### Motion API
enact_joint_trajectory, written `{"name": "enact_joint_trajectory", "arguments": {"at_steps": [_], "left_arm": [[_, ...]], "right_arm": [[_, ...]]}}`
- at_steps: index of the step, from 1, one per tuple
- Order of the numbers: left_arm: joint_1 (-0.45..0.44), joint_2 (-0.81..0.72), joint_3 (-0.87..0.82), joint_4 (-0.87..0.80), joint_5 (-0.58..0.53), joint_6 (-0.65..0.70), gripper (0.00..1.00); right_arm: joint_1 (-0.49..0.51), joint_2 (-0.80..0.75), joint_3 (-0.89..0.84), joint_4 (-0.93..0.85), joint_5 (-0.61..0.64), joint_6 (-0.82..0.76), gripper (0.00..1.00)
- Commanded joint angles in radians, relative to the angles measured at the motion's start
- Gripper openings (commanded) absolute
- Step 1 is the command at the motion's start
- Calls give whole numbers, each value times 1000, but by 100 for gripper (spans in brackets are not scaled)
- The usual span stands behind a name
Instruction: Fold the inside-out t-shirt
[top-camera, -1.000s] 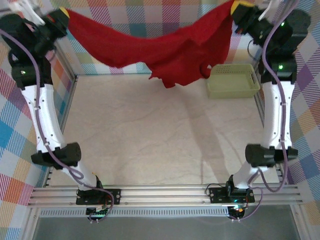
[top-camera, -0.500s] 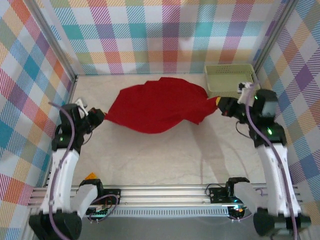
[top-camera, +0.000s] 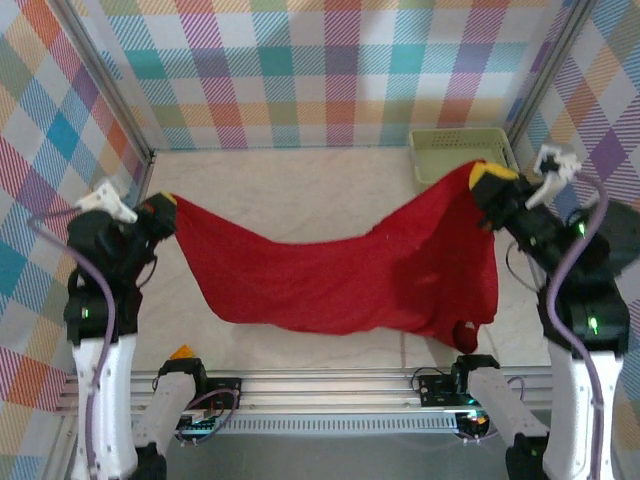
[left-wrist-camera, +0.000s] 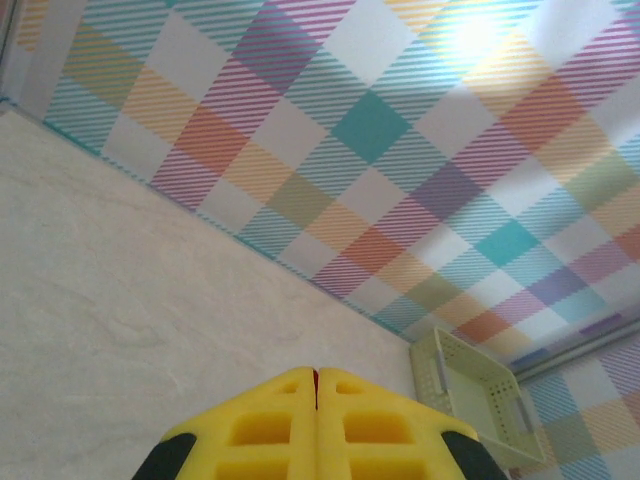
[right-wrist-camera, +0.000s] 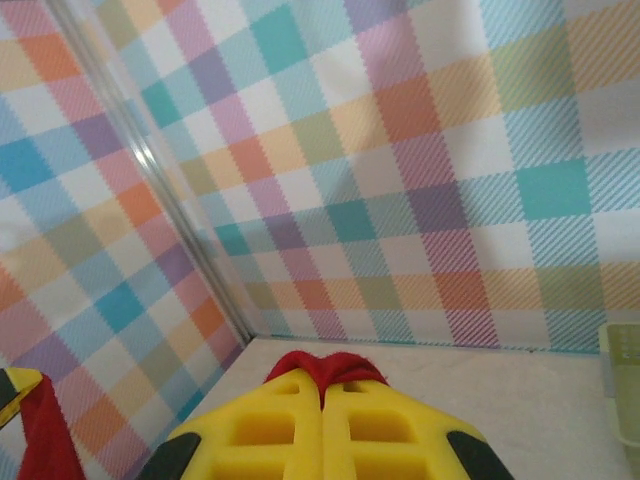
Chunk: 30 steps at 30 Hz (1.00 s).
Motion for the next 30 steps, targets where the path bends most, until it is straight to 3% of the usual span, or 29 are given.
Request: {"name": "enact_joint_trajectory", "arguments": {"at_steps": [1, 5, 11, 16, 18, 20, 22, 26, 30], "left_arm": [[-1, 186, 91, 80, -36, -28, 0], [-4, 465, 304, 110, -51, -52, 0], [-3, 902, 860, 3, -59, -5, 0], [14, 1287, 1600, -187, -33, 17, 0], [46, 1388, 1819, -180, 8, -22, 0], [80, 1375, 1808, -107, 47, -60, 0], [104, 1307, 1698, -25, 79, -61, 0], [109, 1125, 1432, 100, 98, 7, 0], [111, 1018, 1266, 118, 143, 69, 0]], "right_arm": [[0, 154, 32, 95, 65, -17, 0], [-1, 400, 195, 164, 46, -17, 0], [-1, 722, 538, 203, 32, -74, 0], [-7, 994, 1007, 145, 13, -50, 0], [-9, 1085, 1204, 118, -12, -30, 0], [-8, 1119, 1304, 131, -22, -18, 0], [-8, 1096, 1293, 166, -23, -23, 0], [-8, 979, 1108, 226, -40, -51, 0], [-8, 860, 883, 245, -88, -63, 0]]}}
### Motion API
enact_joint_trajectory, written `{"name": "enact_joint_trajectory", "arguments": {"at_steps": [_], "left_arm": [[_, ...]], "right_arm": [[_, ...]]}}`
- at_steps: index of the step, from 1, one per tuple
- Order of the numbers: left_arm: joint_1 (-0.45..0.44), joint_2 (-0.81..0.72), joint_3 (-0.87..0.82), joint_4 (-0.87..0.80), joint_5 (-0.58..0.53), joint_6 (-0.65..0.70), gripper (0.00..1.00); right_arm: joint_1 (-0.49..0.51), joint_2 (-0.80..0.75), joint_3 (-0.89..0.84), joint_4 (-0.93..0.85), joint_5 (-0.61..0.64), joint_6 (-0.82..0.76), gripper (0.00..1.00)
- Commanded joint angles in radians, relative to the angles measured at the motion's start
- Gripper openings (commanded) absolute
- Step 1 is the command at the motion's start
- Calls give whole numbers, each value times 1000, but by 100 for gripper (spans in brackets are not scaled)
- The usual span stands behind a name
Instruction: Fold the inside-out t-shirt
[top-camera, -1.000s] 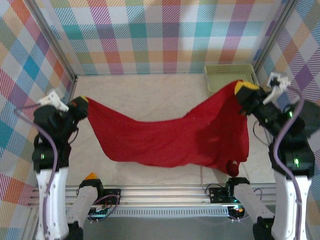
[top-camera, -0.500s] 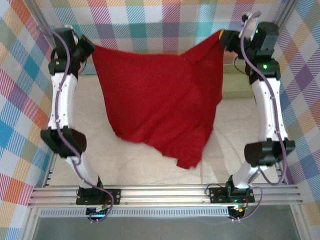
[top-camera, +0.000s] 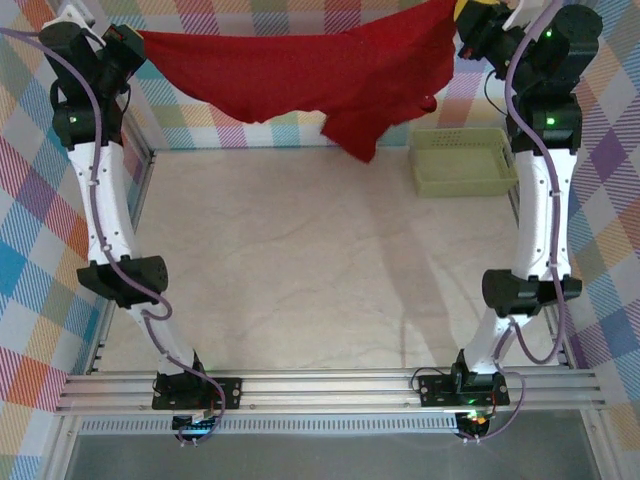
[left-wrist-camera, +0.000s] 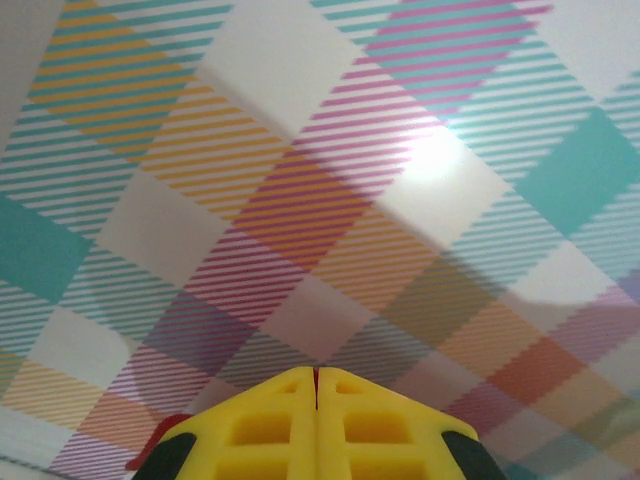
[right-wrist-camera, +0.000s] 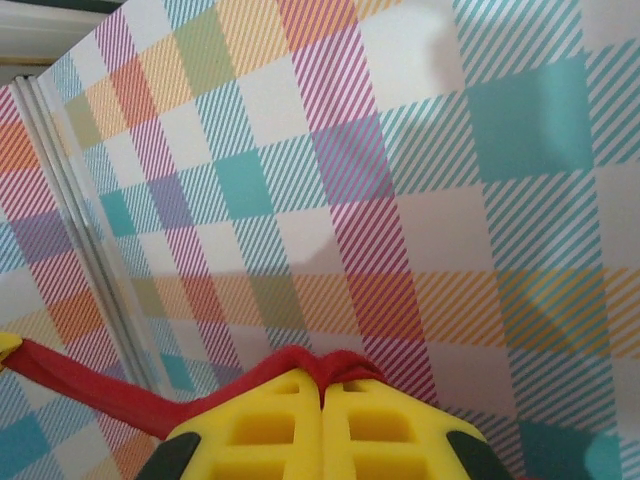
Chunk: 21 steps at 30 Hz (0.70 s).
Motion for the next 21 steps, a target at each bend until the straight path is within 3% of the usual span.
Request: {"name": "enact_joint_trajectory", "arguments": {"at_steps": [1, 4, 10, 15, 21], "left_arm": [[-1, -112, -112, 93, 76, 75, 0], [-11, -209, -334, 115, 150, 105, 0], [-61, -576, -1023, 317, 138, 128, 0], [-164, -845, -1460, 355, 33, 55, 0], [-222, -1168, -1868, 195, -117, -47, 0]], "right_arm": [[-8, -100, -165, 67, -53, -27, 0], [-8, -223, -440, 95, -66, -22, 0], [-7, -497, -993, 114, -77, 42, 0], [-7, -707, -1255, -96, 46, 63, 0], [-8, -913, -1491, -417, 237, 151, 0]]}}
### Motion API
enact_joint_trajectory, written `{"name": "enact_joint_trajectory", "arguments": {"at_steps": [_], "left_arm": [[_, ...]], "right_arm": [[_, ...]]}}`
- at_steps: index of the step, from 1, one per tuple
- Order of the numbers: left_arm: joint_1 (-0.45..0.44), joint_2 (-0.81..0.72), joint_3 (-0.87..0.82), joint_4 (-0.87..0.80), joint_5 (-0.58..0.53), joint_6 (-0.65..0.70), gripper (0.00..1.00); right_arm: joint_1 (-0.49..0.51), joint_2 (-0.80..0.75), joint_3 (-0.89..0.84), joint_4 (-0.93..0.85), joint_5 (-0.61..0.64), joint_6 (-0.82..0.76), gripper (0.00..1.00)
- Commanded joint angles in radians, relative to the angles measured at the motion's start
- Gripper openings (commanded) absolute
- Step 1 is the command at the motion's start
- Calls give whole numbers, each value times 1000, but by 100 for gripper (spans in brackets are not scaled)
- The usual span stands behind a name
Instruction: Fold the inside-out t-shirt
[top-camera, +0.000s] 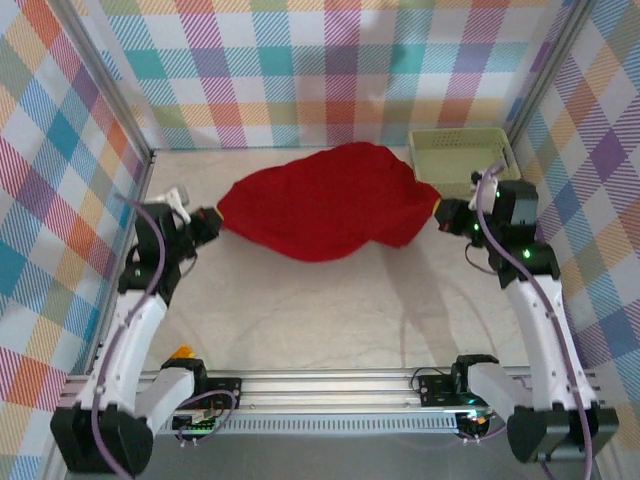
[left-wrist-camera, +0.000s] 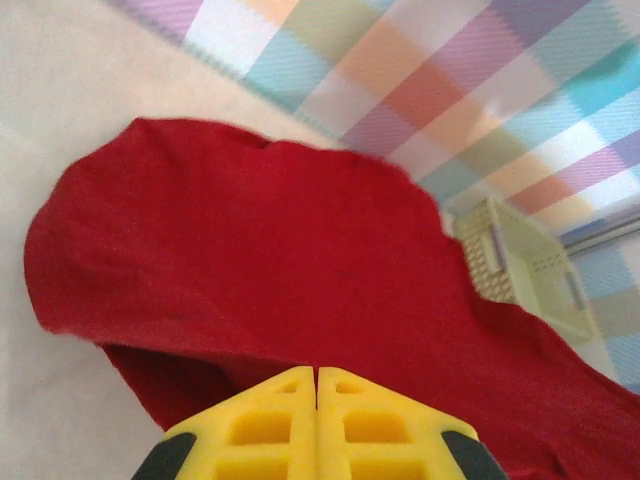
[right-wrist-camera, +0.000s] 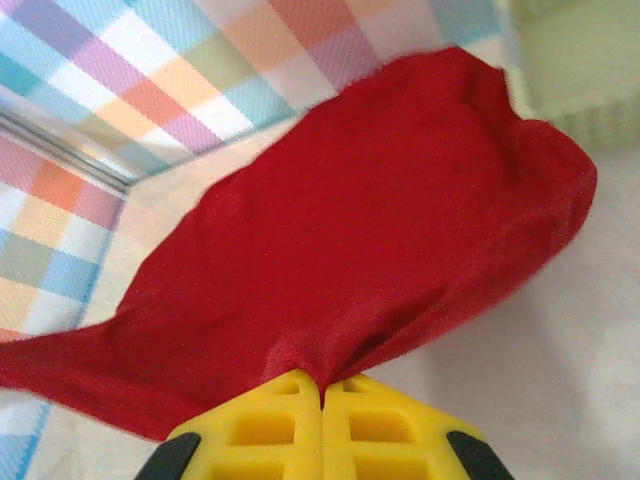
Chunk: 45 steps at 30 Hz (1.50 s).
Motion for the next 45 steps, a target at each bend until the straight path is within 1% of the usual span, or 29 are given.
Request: {"name": "enact_joint_trajectory", "arguments": {"at_steps": [1, 3, 5, 7, 11, 13, 15, 17, 18, 19, 20, 21, 22, 23, 24, 25, 26, 28, 30, 31, 33, 34, 35, 37, 38, 39, 41, 43, 45], "left_arm": [[-3, -159, -145, -97, -111, -88, 0], [-5, -253, -223, -168, -136, -131, 4], [-5, -334, -279, -229, -166, -174, 4], [-5, -398, -310, -300, -204, -215, 4], [-5, -536, -341, -422, -287, -258, 4], [-5, -599, -354, -473, -310, -283, 10], [-5, -654, -369, -518, -321, -319, 10], [-6, -688, -384, -558, -329, -355, 12], [-5, -701, -389, -585, -337, -379, 18], [-6, -710, -395, -604, -341, -392, 21], [-6, -720, -398, -621, -345, -406, 23], [-6, -726, -396, -644, -353, -417, 29], [-6, -729, -392, -658, -362, -424, 38], [-6, -733, -387, -662, -369, -433, 51], [-5, -730, -374, -665, -381, -439, 57], [-6, -726, -359, -658, -391, -440, 60], [-6, -714, -342, -629, -393, -430, 61], [-5, -651, -303, -535, -363, -387, 61], [-5, -504, -246, -430, -284, -337, 59], [-7, -427, -220, -390, -242, -323, 59], [-42, -248, -176, -276, -145, -287, 59], [-83, -177, -153, -249, -152, -279, 60], [-143, -103, -126, -223, -177, -262, 62], [-249, 32, -68, -194, -241, -234, 63], [-292, 101, -42, -176, -267, -227, 64], [-318, 165, -26, -145, -274, -223, 64], [-341, 275, -11, -85, -266, -239, 64], [-348, 369, -8, -13, -245, -252, 65], [-358, 453, -6, 15, -247, -262, 64]], "right_arm": [[-8, -96, -114, -218, 130, 95, 0], [-8, -147, -184, -283, 137, 157, 0], [-9, -203, -250, -331, 126, 233, 0], [-8, -249, -299, -369, 119, 296, 0], [-7, -335, -334, -471, 171, 384, 0], [-7, -377, -335, -523, 217, 399, 0], [-7, -411, -333, -580, 273, 414, 0], [-8, -439, -332, -625, 299, 435, 0], [-7, -455, -334, -639, 303, 445, 0], [-8, -469, -335, -649, 304, 453, 1], [-7, -482, -334, -660, 305, 459, 12], [-7, -492, -329, -667, 309, 461, 26], [-7, -494, -320, -672, 322, 457, 38], [-7, -494, -303, -675, 347, 446, 52], [-9, -489, -280, -676, 375, 434, 63], [-13, -483, -273, -668, 371, 445, 68], [-12, -476, -276, -611, 341, 424, 73], [-13, -433, -245, -578, 367, 429, 77], [-11, -372, -221, -444, 305, 361, 77], [-12, -330, -203, -404, 285, 347, 77], [15, -218, -181, -275, 218, 307, 76], [41, -153, -164, -233, 206, 292, 76], [84, -83, -148, -173, 197, 269, 76], [183, 58, -100, -106, 250, 242, 76], [233, 141, -72, -60, 260, 215, 76], [262, 214, -43, -36, 254, 203, 76], [289, 355, 10, 37, 201, 178, 76], [298, 493, 70, 61, 189, 173, 76], [301, 613, 116, 91, 177, 158, 75]]}}
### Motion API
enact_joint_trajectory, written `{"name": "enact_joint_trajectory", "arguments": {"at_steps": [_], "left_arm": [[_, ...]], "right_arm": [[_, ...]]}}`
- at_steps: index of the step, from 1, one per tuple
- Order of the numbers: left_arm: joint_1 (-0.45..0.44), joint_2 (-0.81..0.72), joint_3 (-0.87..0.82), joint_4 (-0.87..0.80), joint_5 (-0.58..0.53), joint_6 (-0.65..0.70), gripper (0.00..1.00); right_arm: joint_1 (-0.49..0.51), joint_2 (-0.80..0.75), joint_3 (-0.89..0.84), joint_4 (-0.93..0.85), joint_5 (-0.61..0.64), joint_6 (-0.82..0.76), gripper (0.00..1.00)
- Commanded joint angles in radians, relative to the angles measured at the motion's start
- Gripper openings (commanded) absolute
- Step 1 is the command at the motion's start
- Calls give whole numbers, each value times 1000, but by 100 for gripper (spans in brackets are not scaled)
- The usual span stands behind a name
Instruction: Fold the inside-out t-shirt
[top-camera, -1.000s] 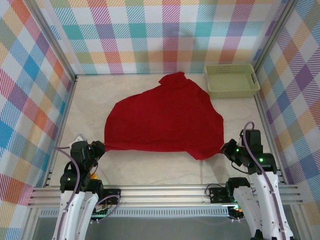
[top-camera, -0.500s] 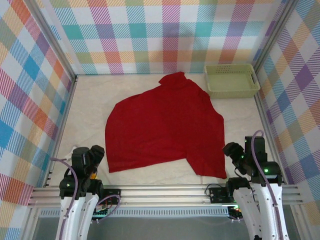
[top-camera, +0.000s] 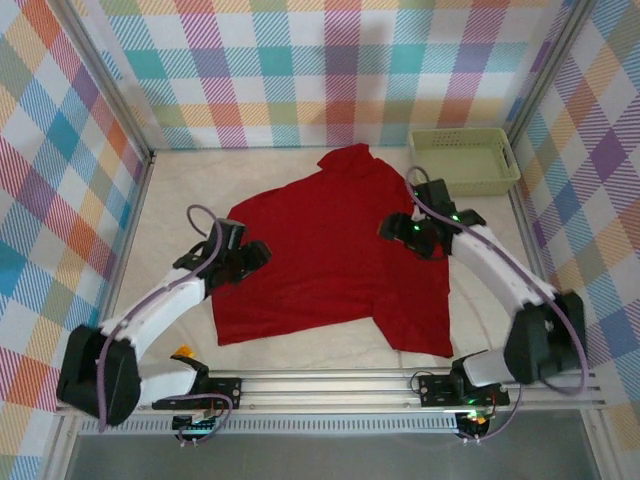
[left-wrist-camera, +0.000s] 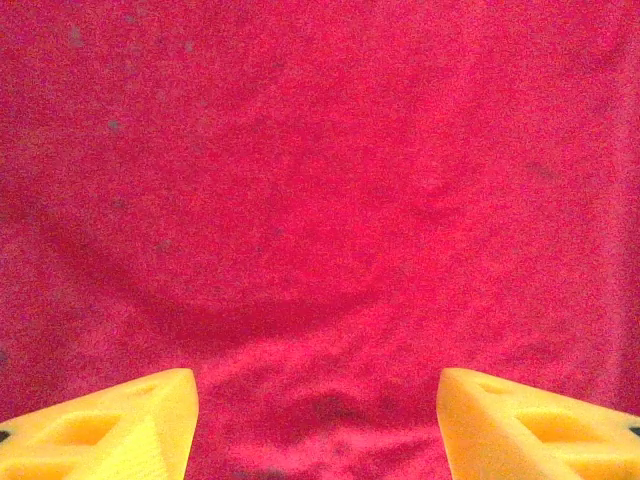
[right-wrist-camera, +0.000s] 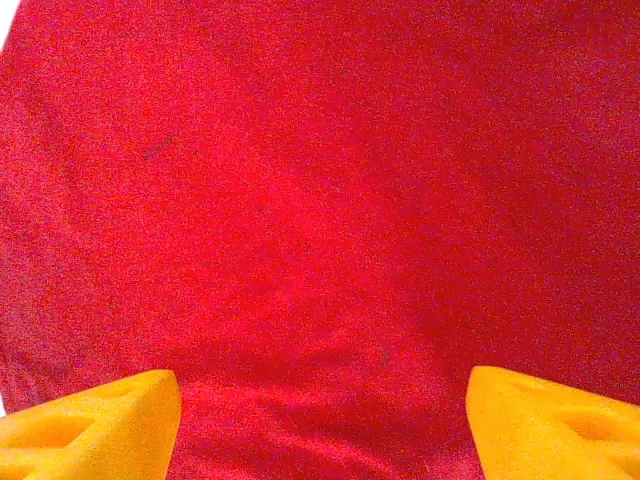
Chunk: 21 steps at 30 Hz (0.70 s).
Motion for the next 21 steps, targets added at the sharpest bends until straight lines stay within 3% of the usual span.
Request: {"name": "enact_joint_trajectory", "arguments": {"at_steps": [1, 10, 14, 21], "left_arm": [[-15, 96, 9, 99, -3, -6, 64], [-16, 155, -144, 146, -55, -60, 65], [-11, 108, -217, 125, -85, -68, 66], [29, -6, -209, 62, -85, -16, 73]], "right_arm": [[4, 137, 67, 96, -38, -53, 75], [3, 312, 14, 117, 0, 20, 72], [-11, 287, -98, 115, 72, 86, 72], [-31, 118, -354, 140, 51, 221, 69]]}}
